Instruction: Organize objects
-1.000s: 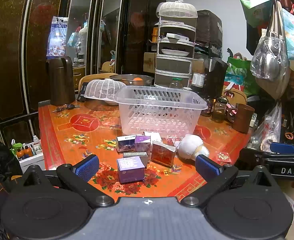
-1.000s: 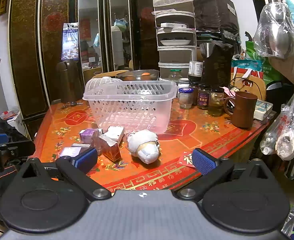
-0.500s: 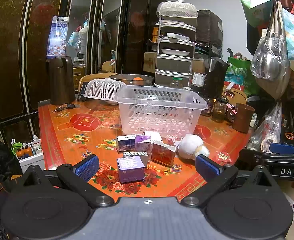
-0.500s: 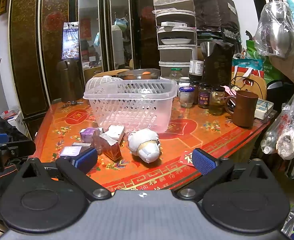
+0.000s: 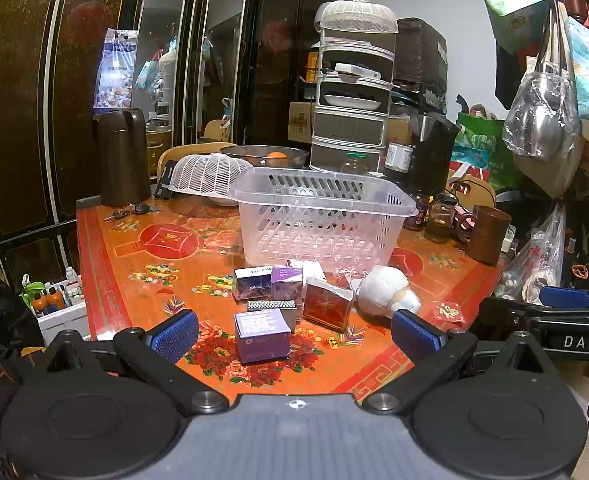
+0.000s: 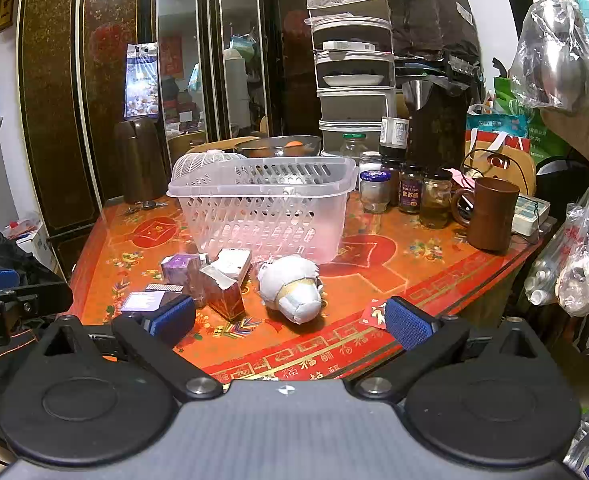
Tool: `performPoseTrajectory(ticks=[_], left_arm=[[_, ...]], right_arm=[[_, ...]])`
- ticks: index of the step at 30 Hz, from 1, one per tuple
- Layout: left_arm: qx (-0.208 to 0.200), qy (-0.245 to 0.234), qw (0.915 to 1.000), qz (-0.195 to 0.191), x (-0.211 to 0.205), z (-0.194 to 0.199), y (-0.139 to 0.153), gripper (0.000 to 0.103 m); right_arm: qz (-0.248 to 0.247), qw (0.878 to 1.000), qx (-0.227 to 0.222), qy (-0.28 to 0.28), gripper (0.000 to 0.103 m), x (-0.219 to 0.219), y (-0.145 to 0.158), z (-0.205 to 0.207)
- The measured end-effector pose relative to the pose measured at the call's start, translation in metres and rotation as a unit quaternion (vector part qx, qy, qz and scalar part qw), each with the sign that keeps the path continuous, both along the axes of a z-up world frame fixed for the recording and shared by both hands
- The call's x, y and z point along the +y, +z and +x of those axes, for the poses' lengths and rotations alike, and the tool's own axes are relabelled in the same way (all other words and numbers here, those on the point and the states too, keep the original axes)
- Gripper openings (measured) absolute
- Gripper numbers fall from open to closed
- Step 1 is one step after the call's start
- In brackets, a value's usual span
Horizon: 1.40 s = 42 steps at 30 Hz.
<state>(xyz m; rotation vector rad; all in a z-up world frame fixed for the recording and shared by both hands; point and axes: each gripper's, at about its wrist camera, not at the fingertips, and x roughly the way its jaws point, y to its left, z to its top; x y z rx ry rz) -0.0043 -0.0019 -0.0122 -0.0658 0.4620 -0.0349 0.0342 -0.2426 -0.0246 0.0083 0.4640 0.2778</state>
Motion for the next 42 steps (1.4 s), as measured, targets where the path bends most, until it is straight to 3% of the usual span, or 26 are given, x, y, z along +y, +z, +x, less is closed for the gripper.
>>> performPoseTrajectory(ticks=[19,25,27,33,42], left_arm=[[0.001,0.002,1.0000,-0.002,0.000,0.001,-0.003,0.103],[-0.040,-0.001,0.9992,0.001,0.005,0.003,-0.018,0.103],[-0.021,0.010,0.9997,0.003,0.008,0.014,-0.030,0.103],[0.034,0.008,0.9994,-0.003,0.015,0.048,-0.071,0.097],[0.042,0.000,0.9991,0.003,0.012,0.080,-0.081,0.096]], right_arm=[[0.007,1.000,0.000,-0.002,0.103,0.000,0.000,0.000],[0.054,0.998,-0.044,0.006,0.103,-0.008,-0.022,0.005],[0.070,0.997,-0.025,0.009,0.103,-0.011,-0.037,0.016],[0.030,0.999,0.004,-0.021,0.103,-0.007,-0.072,0.038],[0.059,0.998,-0.012,0.023,0.103,-0.014,-0.090,0.052]])
